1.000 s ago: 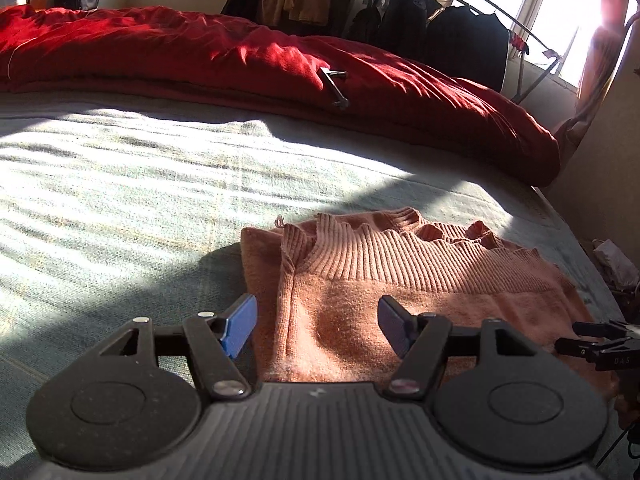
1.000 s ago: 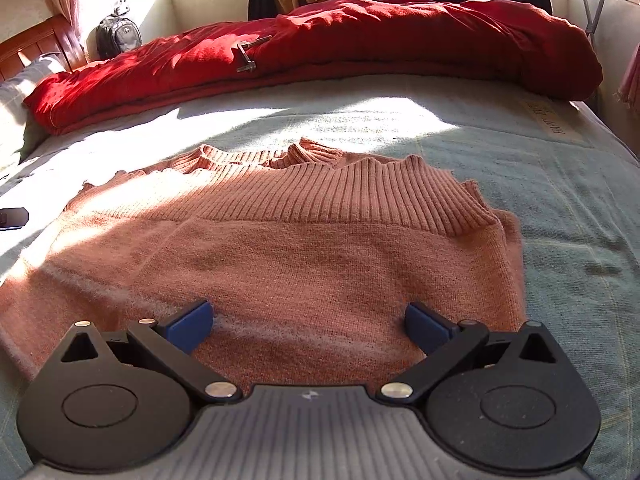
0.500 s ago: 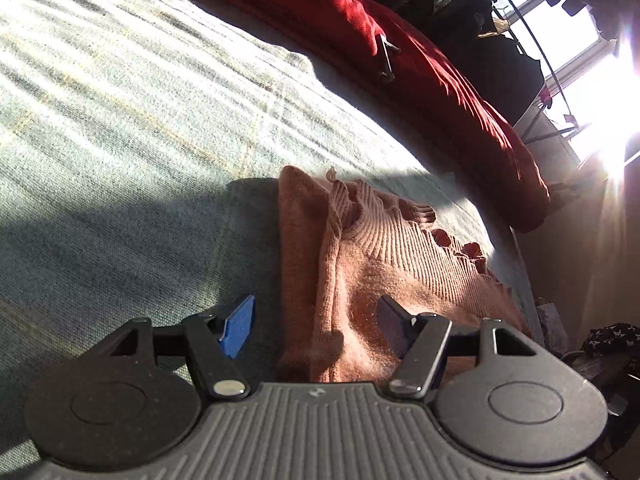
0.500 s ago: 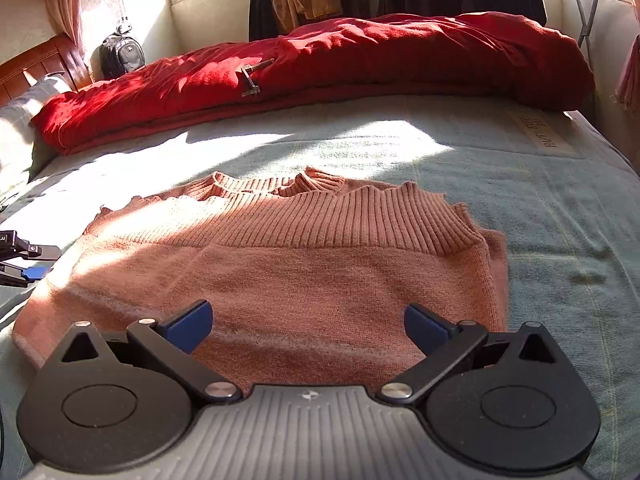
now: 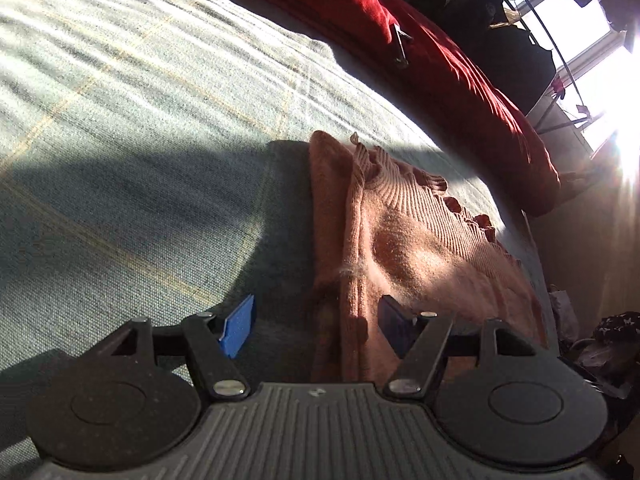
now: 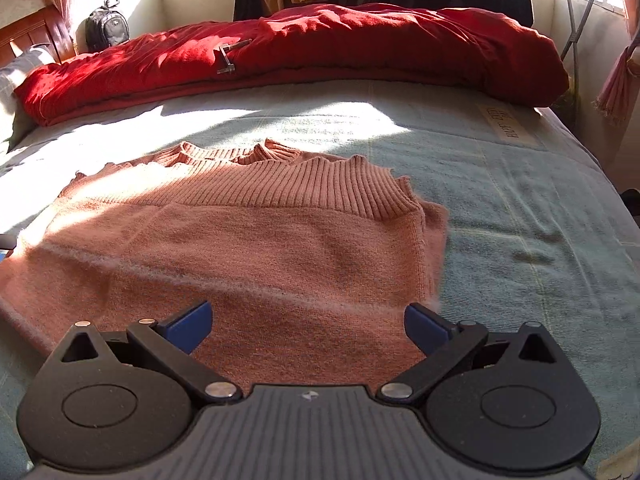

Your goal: Fold clothes

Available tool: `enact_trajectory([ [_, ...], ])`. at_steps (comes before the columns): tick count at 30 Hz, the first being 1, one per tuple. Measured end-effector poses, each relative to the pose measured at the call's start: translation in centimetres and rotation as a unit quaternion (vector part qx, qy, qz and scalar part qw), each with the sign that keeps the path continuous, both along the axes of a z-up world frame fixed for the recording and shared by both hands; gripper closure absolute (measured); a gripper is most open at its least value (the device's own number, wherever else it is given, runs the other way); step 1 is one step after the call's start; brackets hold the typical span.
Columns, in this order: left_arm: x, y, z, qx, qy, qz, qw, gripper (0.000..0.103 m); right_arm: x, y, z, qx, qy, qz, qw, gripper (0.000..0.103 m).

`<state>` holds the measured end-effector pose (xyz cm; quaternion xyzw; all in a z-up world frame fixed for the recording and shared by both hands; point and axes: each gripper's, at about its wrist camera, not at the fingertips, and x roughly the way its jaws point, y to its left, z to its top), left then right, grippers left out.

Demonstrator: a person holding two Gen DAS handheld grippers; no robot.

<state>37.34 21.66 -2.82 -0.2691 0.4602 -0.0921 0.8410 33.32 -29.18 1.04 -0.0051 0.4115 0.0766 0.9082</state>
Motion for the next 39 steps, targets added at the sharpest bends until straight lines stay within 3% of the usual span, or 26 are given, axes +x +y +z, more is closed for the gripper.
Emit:
enact_trajectory([
  [2, -1.0, -1.0, 1.1, 0.014, -0.017, -0.014, 0.9996, 0.036, -0.9, -1.3, 0.5, -0.007, -0.003, -0.018, 1.000, 0.000],
  [7, -2.1, -4.1, 1.0, -0.025, -0.023, -0.059, 0.9977, 0.036, -1.8, -2.9, 1.4, 0.035, -0.013, -0.036, 0.999, 0.000],
  [11, -2.4, -3.8, -0.4, 0.004, -0.003, -0.041, 0.9992, 0.039, -2.4, -2.0, 1.4, 0.058, -0.020, -0.025, 0.998, 0.000],
  [13, -2.9, -3.8, -0.1, 0.083, 0.007, -0.024, 0.9962, 0.040, -2.8, -1.7, 1.5, 0.055, -0.021, -0.020, 0.998, 0.000],
  [15, -3.5, -3.1, 0.2, 0.090, 0.008, -0.018, 0.9957, 0.040, -3.4, -1.9, 1.6, 0.044, -0.023, -0.023, 0.999, 0.000],
  [19, -4.4, -2.7, 2.5, 0.067, -0.024, -0.009, 0.9975, 0.040, -4.2, -3.2, 1.8, 0.060, -0.026, -0.041, 0.997, 0.000],
  [24, -4.3, -5.2, 4.2, -0.007, -0.068, -0.065, 0.9956, 0.037, -4.4, -2.9, 2.2, 0.113, -0.029, -0.021, 0.993, 0.000],
  [27, -3.7, -6.3, 2.4, -0.031, -0.038, -0.071, 0.9962, 0.037, -4.1, -1.9, 2.0, 0.158, -0.024, 0.014, 0.987, 0.000],
  [30, -3.9, -5.7, 0.5, -0.024, -0.007, -0.048, 0.9985, 0.038, -3.5, -1.4, 0.6, 0.198, 0.004, 0.027, 0.980, 0.000],
  [33, -4.7, -4.4, 0.6, -0.043, -0.012, -0.031, 0.9985, 0.040, -3.2, -2.0, -1.4, 0.209, 0.042, 0.010, 0.977, 0.000],
  [36, -5.6, -4.3, 2.5, 0.001, -0.035, -0.030, 0.9989, 0.037, -3.7, -3.9, -1.9, 0.201, 0.050, -0.023, 0.978, 0.000],
  [39, -6.5, -6.4, 4.9, 0.115, -0.085, -0.072, 0.9871, 0.033, -4.1, -5.0, -0.2, 0.185, 0.026, -0.025, 0.982, 0.000],
])
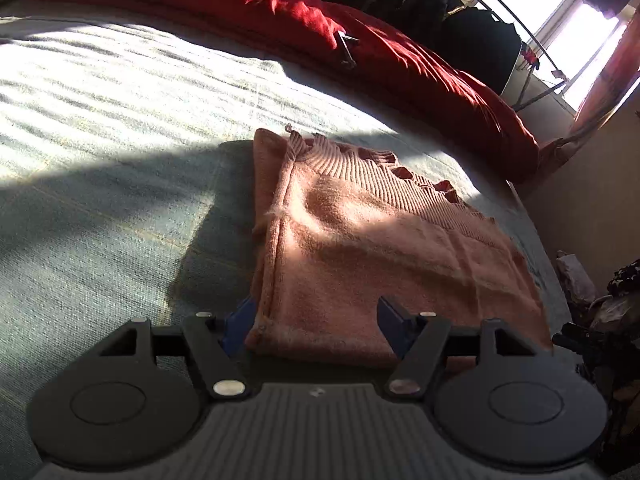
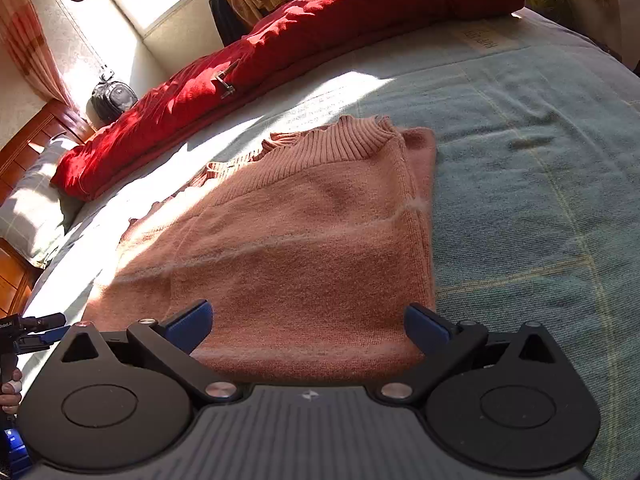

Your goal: Fold clothes

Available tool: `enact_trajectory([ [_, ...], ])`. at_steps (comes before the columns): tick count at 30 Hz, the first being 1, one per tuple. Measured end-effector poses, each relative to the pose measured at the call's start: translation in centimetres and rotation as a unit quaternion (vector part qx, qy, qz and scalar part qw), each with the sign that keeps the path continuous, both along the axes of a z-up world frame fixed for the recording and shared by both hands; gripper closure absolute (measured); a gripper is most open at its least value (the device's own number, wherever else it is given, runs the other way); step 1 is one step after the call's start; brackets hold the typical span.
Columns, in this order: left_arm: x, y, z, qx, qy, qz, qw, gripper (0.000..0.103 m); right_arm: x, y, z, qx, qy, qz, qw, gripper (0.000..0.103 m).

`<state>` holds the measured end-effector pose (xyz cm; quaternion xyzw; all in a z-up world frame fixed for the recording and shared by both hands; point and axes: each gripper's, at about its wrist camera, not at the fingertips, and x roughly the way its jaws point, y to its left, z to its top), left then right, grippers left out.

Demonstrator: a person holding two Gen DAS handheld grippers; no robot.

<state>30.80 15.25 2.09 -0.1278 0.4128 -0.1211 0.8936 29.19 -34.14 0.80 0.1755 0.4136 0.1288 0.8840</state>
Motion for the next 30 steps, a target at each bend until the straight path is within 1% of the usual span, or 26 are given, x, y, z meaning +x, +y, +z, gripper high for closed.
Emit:
enact_trajectory([
  [1, -0.2, -1.4, 0.6, 0.044, -0.021, -0.026, 0.9985, 0.032, 0.0, 0.4, 0.7, -0.029, -0.011, 0.007, 1.000, 0.000],
  [2, -0.4, -2.8, 0.9, 0.078, -0.038, -0.056, 0.9947, 0.030, -0.1, 0.9, 1.4, -0.057, -0.021, 0.013, 0.998, 0.000],
  [3, -0.6, -4.2, 1.1, 0.111, -0.053, -0.087, 0.9886, 0.029, -0.1, 1.5, 2.0, -0.084, -0.033, 0.025, 0.996, 0.000],
  [4, -0.8, -6.1, 1.1, 0.145, -0.069, -0.125, 0.9791, 0.029, -0.1, 2.4, 2.4, -0.106, -0.045, 0.049, 0.992, 0.000],
  [5, -1.0, -7.7, 0.9, 0.170, -0.079, -0.158, 0.9694, 0.029, -0.1, 3.4, 2.6, -0.126, -0.057, 0.076, 0.988, 0.000],
  [6, -1.2, -9.2, 0.7, 0.193, -0.088, -0.191, 0.9584, 0.028, -0.1, 4.4, 2.7, -0.139, -0.066, 0.106, 0.982, 0.000],
  [7, -1.6, -10.7, 0.4, 0.218, -0.098, -0.228, 0.9439, 0.028, -0.2, 5.5, 2.6, -0.153, -0.073, 0.132, 0.977, 0.000],
  [9, -2.5, -12.9, -0.2, 0.263, -0.116, -0.283, 0.9150, 0.027, -0.5, 8.0, 2.0, -0.195, -0.088, 0.193, 0.958, 0.000],
  [10, -2.9, -13.9, -0.5, 0.287, -0.127, -0.308, 0.8982, 0.027, -0.8, 9.1, 1.6, -0.222, -0.096, 0.220, 0.945, 0.000],
  [12, -3.4, -14.9, -1.4, 0.333, -0.134, -0.337, 0.8705, 0.027, -1.4, 11.3, 0.7, -0.273, -0.112, 0.271, 0.916, 0.000],
  [13, -3.6, -15.4, -1.9, 0.355, -0.137, -0.350, 0.8557, 0.027, -1.6, 12.0, 0.3, -0.293, -0.116, 0.289, 0.904, 0.000],
  [16, -3.8, -15.9, -3.3, 0.394, -0.146, -0.369, 0.8289, 0.027, -2.1, 13.6, -0.9, -0.342, -0.125, 0.325, 0.873, 0.000],
  [17, -3.9, -16.1, -3.7, 0.404, -0.148, -0.372, 0.8225, 0.027, -2.2, 14.2, -1.3, -0.358, -0.128, 0.337, 0.861, 0.000],
  [18, -3.9, -16.2, -4.0, 0.410, -0.148, -0.375, 0.8183, 0.027, -2.3, 14.7, -1.6, -0.373, -0.131, 0.346, 0.851, 0.000],
  [19, -3.8, -16.5, -4.4, 0.417, -0.153, -0.377, 0.8125, 0.027, -2.4, 15.2, -1.9, -0.386, -0.136, 0.351, 0.842, 0.000],
  [21, -3.8, -17.0, -4.8, 0.423, -0.165, -0.384, 0.8038, 0.027, -2.4, 16.4, -2.5, -0.411, -0.154, 0.359, 0.824, 0.000],
  [22, -3.7, -17.4, -4.9, 0.428, -0.175, -0.386, 0.7983, 0.027, -2.4, 17.1, -2.7, -0.419, -0.164, 0.364, 0.816, 0.000],
  [25, -3.2, -18.6, -5.3, 0.442, -0.189, -0.390, 0.7855, 0.025, -2.3, 19.0, -3.1, -0.436, -0.187, 0.381, 0.794, 0.000],
  [26, -3.1, -19.0, -5.4, 0.445, -0.194, -0.393, 0.7813, 0.025, -2.0, 19.6, -3.3, -0.440, -0.191, 0.385, 0.789, 0.000],
  [28, -2.8, -19.5, -5.6, 0.450, -0.201, -0.396, 0.7746, 0.025, -1.6, 20.4, -3.4, -0.444, -0.194, 0.387, 0.785, 0.000],
  [30, -2.7, -19.2, -5.6, 0.448, -0.203, -0.397, 0.7751, 0.023, -1.2, 21.1, -3.4, -0.446, -0.197, 0.389, 0.782, 0.000],
])
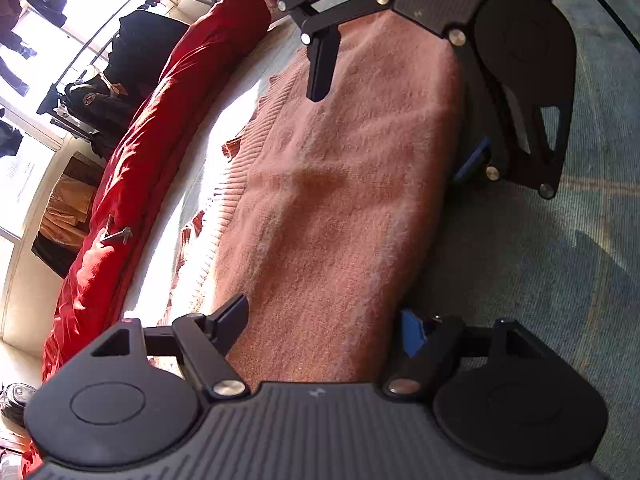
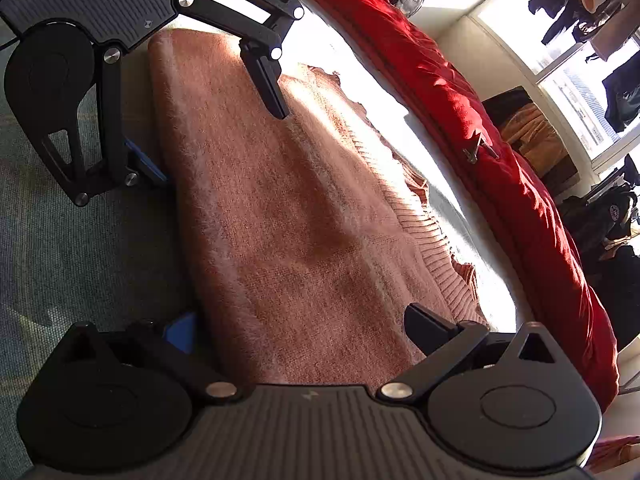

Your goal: Fold clothes

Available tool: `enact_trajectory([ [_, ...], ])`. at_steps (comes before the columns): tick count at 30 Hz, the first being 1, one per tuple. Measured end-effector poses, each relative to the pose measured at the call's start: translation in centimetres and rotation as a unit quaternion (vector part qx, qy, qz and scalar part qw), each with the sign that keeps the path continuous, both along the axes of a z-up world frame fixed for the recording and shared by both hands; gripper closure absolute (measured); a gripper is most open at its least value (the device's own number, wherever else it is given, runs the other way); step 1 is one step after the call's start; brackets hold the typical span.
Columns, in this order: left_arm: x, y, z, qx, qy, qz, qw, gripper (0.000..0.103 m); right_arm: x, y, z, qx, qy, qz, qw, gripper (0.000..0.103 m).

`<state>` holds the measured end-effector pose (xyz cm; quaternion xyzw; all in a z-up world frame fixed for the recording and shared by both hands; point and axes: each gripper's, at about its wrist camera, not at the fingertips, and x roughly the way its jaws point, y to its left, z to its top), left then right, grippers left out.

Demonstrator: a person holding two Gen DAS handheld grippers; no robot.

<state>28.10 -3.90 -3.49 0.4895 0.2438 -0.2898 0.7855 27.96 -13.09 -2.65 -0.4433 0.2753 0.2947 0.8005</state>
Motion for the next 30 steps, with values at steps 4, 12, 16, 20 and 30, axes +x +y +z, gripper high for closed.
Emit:
enact_trajectory([
  [4, 0.1, 2.3, 0.3, 0.013, -0.005, 0.024, 0.9996, 0.022, 0.1, -2.1, 0.3, -0.012, 0.000, -0.022, 1.000, 0.000],
  [12, 0.7, 5.2, 0.1, 0.041, -0.025, 0.068, 0.9965, 0.020, -0.4, -8.4, 0.2, -0.100, -0.046, -0.083, 0.990, 0.000],
  [16, 1.3, 3.1, -0.4, 0.053, -0.051, 0.043, 0.9964, 0.020, -0.4, -7.8, -0.1, -0.097, -0.057, -0.085, 0.990, 0.004],
  [20, 1.7, 2.6, -0.5, 0.060, -0.059, 0.029, 0.9961, 0.020, -0.3, -7.8, -0.1, -0.096, -0.060, -0.085, 0.990, 0.005],
  [30, 0.4, 3.9, -1.8, 0.112, -0.073, 0.018, 0.9909, 0.069, -0.1, -7.5, -0.3, -0.086, -0.058, -0.091, 0.990, 0.042],
])
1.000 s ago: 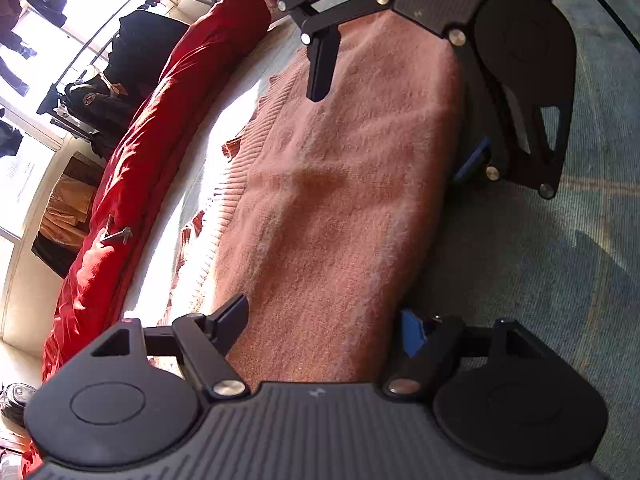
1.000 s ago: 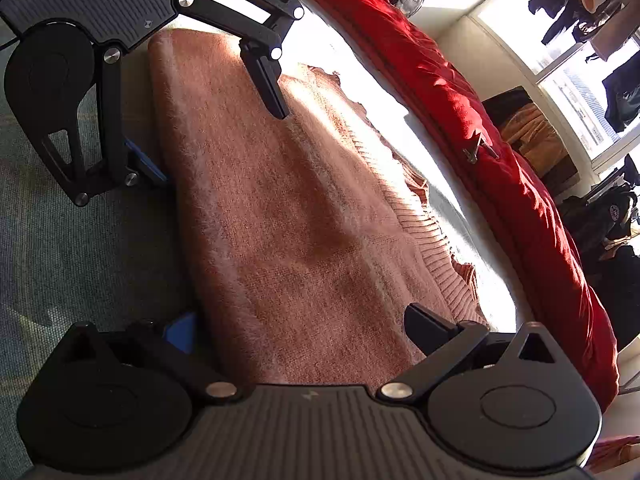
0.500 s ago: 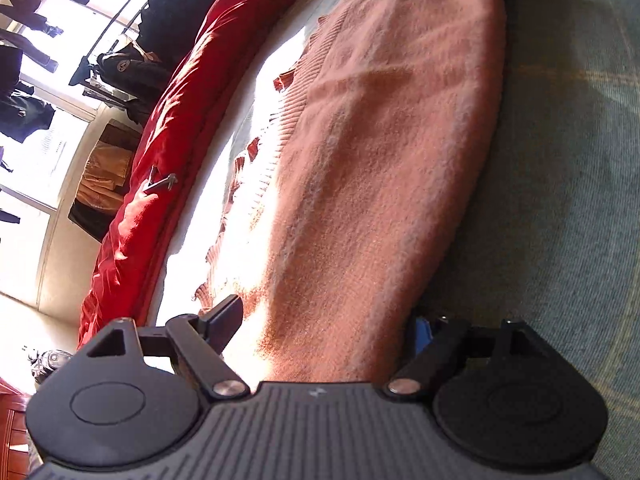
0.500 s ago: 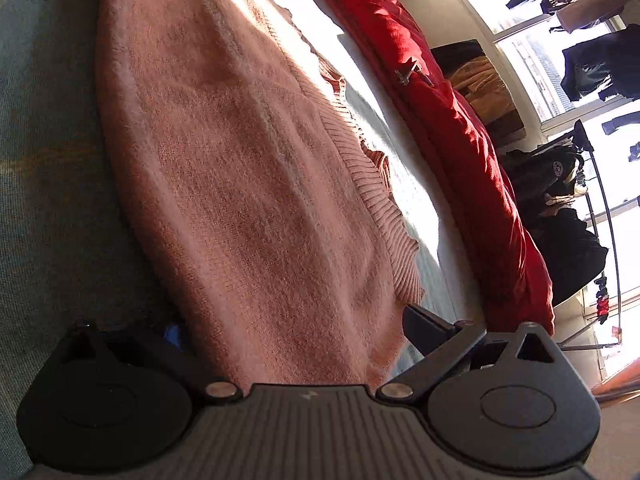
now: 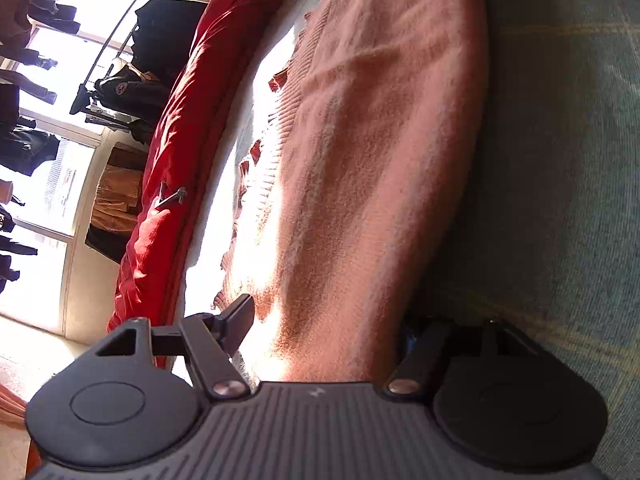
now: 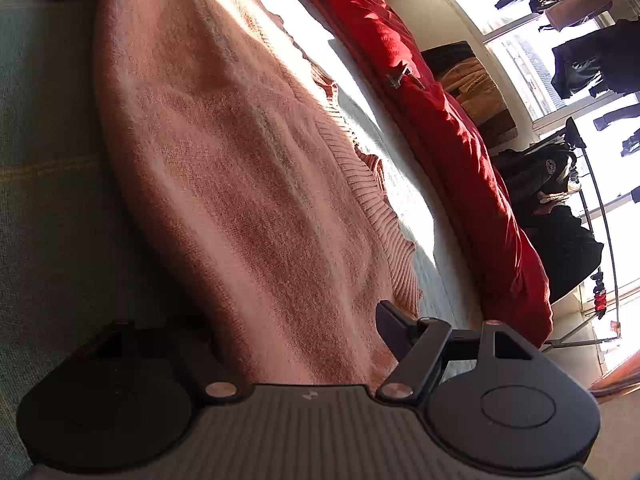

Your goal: Fold clothes

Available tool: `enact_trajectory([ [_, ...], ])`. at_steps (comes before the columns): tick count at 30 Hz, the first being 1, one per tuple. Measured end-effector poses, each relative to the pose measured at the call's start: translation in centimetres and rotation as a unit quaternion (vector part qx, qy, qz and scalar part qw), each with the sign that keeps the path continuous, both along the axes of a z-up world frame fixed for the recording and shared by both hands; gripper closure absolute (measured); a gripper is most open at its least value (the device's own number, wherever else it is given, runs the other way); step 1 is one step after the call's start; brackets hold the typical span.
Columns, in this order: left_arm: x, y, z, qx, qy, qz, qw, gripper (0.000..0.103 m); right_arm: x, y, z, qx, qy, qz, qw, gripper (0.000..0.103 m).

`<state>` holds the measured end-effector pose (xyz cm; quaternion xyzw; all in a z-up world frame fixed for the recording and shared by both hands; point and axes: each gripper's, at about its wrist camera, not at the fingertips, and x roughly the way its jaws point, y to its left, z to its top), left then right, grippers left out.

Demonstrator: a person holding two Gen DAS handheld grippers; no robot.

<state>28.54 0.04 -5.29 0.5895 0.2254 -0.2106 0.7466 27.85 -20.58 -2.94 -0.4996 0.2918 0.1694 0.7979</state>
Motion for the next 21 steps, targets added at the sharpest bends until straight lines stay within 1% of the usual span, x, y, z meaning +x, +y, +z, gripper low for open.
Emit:
enact_trajectory([
  [1, -0.1, -0.4, -0.3, 0.011, 0.001, -0.010, 0.9999, 0.079, -0.1, 0.5, -0.3, -0.004, 0.000, 0.003, 1.000, 0.049],
  [2, -0.1, -0.6, -0.6, 0.015, 0.006, -0.012, 0.9998, 0.091, -0.2, 0.9, -0.5, -0.006, -0.001, 0.005, 1.000, 0.062],
  [3, -0.1, -0.8, -0.9, 0.018, 0.010, -0.013, 0.9997, 0.092, -0.2, 1.1, -0.7, -0.006, 0.001, 0.004, 1.000, 0.068],
  [5, 0.0, -0.7, -0.9, 0.008, 0.016, -0.009, 0.9998, 0.093, -0.3, 0.9, -1.1, -0.003, 0.005, -0.001, 1.000, 0.071],
  [8, 0.6, -0.4, -0.2, -0.015, 0.033, 0.008, 0.9993, 0.094, -0.1, 0.6, -0.7, 0.019, 0.016, -0.013, 1.000, 0.073],
  [13, 0.9, -0.4, 1.5, -0.024, 0.041, 0.019, 0.9987, 0.095, 0.8, 0.3, 0.5, 0.036, 0.044, -0.016, 0.998, 0.077],
  [16, 0.5, -0.1, 3.0, -0.032, 0.024, 0.023, 0.9989, 0.096, 0.8, -0.1, 2.2, 0.055, 0.051, -0.021, 0.997, 0.082],
  [20, -0.4, 0.3, 5.4, -0.061, 0.004, 0.031, 0.9976, 0.096, 0.3, -0.8, 4.9, 0.091, 0.050, -0.037, 0.994, 0.086],
  [21, -0.7, 0.2, 5.7, -0.063, 0.001, 0.031, 0.9975, 0.096, 0.1, -1.0, 5.3, 0.099, 0.052, -0.041, 0.993, 0.091],
])
